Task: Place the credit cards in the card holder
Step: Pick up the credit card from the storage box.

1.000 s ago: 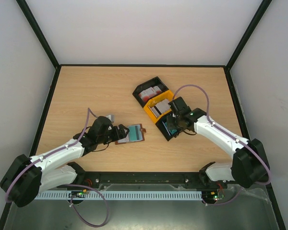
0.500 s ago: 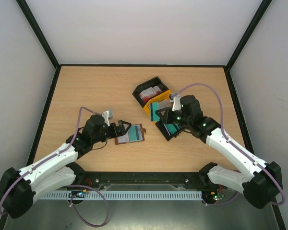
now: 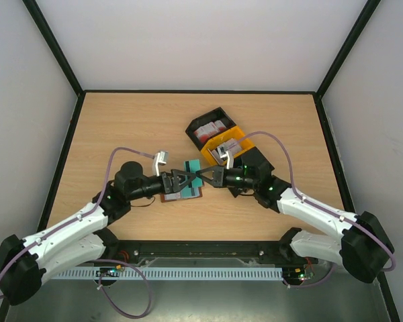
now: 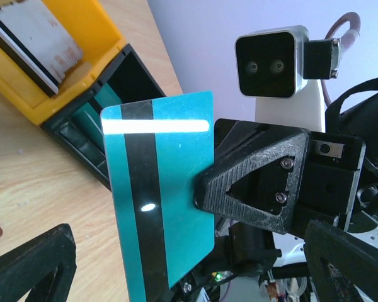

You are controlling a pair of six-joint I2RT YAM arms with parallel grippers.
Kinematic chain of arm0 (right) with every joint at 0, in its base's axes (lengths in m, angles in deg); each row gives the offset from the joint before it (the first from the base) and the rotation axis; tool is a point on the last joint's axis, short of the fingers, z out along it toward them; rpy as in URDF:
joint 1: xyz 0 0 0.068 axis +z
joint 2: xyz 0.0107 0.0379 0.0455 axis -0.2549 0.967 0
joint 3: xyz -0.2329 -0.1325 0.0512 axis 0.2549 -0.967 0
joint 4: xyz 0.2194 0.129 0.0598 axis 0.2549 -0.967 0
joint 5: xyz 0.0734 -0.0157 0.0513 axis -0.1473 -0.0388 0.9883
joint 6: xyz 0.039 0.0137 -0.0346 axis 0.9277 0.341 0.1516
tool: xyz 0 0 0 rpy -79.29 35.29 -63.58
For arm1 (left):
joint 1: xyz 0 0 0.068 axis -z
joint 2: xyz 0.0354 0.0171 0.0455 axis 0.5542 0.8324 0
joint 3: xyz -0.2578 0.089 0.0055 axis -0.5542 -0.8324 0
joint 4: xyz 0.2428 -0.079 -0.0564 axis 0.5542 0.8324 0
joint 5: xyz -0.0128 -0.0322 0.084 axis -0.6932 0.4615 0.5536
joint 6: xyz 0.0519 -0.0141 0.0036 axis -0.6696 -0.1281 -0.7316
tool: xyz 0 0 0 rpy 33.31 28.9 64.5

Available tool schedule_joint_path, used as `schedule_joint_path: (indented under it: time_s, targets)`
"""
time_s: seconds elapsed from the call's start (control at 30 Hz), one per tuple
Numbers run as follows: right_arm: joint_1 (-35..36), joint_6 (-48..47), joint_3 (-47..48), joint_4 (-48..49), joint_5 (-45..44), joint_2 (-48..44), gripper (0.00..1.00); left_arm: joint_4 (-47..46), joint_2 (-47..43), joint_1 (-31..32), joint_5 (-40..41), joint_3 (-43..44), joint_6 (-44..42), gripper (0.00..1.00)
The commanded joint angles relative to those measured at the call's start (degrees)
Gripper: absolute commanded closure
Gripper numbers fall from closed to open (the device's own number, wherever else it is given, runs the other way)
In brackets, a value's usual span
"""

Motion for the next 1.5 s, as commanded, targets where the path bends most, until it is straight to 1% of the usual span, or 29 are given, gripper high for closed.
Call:
schedule_joint_path:
  time_s: [0.0,0.03,0.13,0.2,0.3,0.4,0.53,0.57,0.6,0.63,0.7,0.77,0.83,0.93,0.97,1.0,1.03,1.1,1.13,1.17,1.2,1.27,1.33,1.47]
  targets:
    - [1.02,6.47,-3.42,12.81,3.49,-0.48,0.98,-0.57,1.03,1.14,1.35,1.2,3.3,0.01]
    - [1.06,7.48,-3.88,14.07,4.09,-0.47,0.98,-0.63,1.28,1.23,1.44,1.08,4.2,0.02]
    - [1.28,9.38,-4.6,15.77,4.82,-0.51,0.98,-2.47,2.31,1.79,0.27,0.94,7.19,0.1]
    - [1.24,10.61,-5.1,17.05,5.05,-0.91,0.98,-2.86,3.05,1.96,-0.28,1.1,8.06,0.23]
    - [1.29,10.68,-5.22,17.32,4.87,-1.38,0.98,-1.17,3.63,1.96,1.74,1.36,7.78,0.44]
    - [1.29,10.52,-5.12,16.9,5.22,-0.9,0.98,-1.67,3.42,1.75,2.29,1.3,6.41,0.6]
    - [1.28,9.34,-5.53,16.6,5.08,-0.11,0.98,-2.69,2.99,0.58,2.02,0.35,4.74,0.85]
    - [1.29,9.17,-5.39,16.58,5.01,0.19,0.97,-4.01,2.91,0.29,1.82,-0.17,5.23,0.9]
    - [1.28,9.21,-5.31,16.81,5.11,0.61,0.94,-4.65,2.83,0.02,1.6,-0.6,5.55,0.95]
    - [1.24,9.53,-5.25,17.31,5.08,1.06,0.89,-5.21,2.79,-0.17,1.47,-0.87,5.86,0.97]
    - [1.29,11.24,-5.2,20.14,5.34,2.2,0.8,-5.68,2.75,-0.32,1.52,-1.02,6.22,0.98]
    - [1.29,14.64,-5.79,24.9,6.17,3.35,0.79,-5.91,2.93,-0.41,1.69,-1.16,6.76,0.98]
    - [1.29,17.25,-6.91,29.48,6.58,4.33,0.82,-6.36,3.16,-0.5,1.72,-1.34,7.32,0.98]
    - [1.29,18.84,-7.39,33.25,6.85,5.59,0.92,-8.02,3.45,-0.55,1.9,-2.47,8.79,0.98]
    - [1.29,19.0,-7.45,33.64,6.56,5.93,0.96,-8.22,3.45,-0.63,2.32,-3.18,9.15,0.95]
    - [1.29,19.03,-7.44,33.81,6.17,6.21,0.98,-7.99,3.45,-0.72,2.79,-3.59,9.29,0.9]
    - [1.29,18.89,-7.57,33.55,5.66,6.69,0.98,-7.03,3.36,-0.8,3.4,-3.76,9.26,0.84]
    - [1.29,17.96,-7.62,32.05,4.33,7.65,0.98,-1.92,3.05,-1.17,5.56,-3.75,8.76,0.64]
    - [1.29,17.12,-7.46,30.54,3.69,8.35,0.98,1.25,2.8,-1.32,7.21,-3.57,8.13,0.55]
    - [1.28,15.86,-7.17,28.16,3.08,9.21,0.98,4.62,2.52,-1.45,9.24,-3.42,7.37,0.49]
    - [1.26,14.45,-6.84,24.28,1.88,10.24,0.98,8.62,2.16,-1.58,11.64,-3.36,6.74,0.45]
    - [1.36,10.36,-5.39,16.93,-0.58,12.73,0.98,14.95,1.28,-1.92,16.34,-3.68,5.65,0.4]
    - [1.7,7.88,-3.87,11.66,-2.42,15.76,0.98,18.41,0.59,-2.83,19.03,-4.8,5.06,0.39]
    - [3.28,6.35,-0.76,9.72,-2.66,22.26,0.98,19.14,0.87,-6.07,19.47,-7.36,3.79,0.42]
